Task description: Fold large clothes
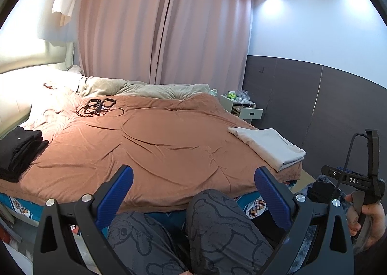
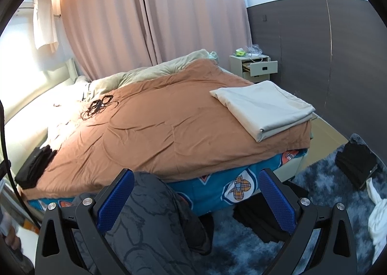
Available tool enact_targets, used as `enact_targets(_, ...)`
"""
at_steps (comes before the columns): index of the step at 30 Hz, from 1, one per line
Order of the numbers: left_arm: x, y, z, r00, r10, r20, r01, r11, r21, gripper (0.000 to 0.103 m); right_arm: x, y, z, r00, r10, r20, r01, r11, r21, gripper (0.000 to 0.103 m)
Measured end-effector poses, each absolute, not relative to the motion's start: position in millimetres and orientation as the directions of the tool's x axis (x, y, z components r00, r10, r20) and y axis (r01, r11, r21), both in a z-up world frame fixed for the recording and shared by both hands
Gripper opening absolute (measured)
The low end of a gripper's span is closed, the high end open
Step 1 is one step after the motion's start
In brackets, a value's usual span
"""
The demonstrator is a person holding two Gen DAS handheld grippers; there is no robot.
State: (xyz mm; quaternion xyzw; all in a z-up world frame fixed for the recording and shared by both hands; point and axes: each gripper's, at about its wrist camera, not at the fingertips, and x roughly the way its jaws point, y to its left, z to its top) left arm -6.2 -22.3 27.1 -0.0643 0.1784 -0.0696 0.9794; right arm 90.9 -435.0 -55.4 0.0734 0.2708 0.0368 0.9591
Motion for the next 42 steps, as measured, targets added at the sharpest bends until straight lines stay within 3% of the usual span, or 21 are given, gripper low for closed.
enact_targets(42, -13.1, -25.5, 21.7, 0.918, -0.189, -0.349, 0.144, 0.978, -0.151, 0.102, 91.4, -427.9, -62.6, 0.839, 0.101, -0.534, -0.022, 0.988, 0.153, 0.103)
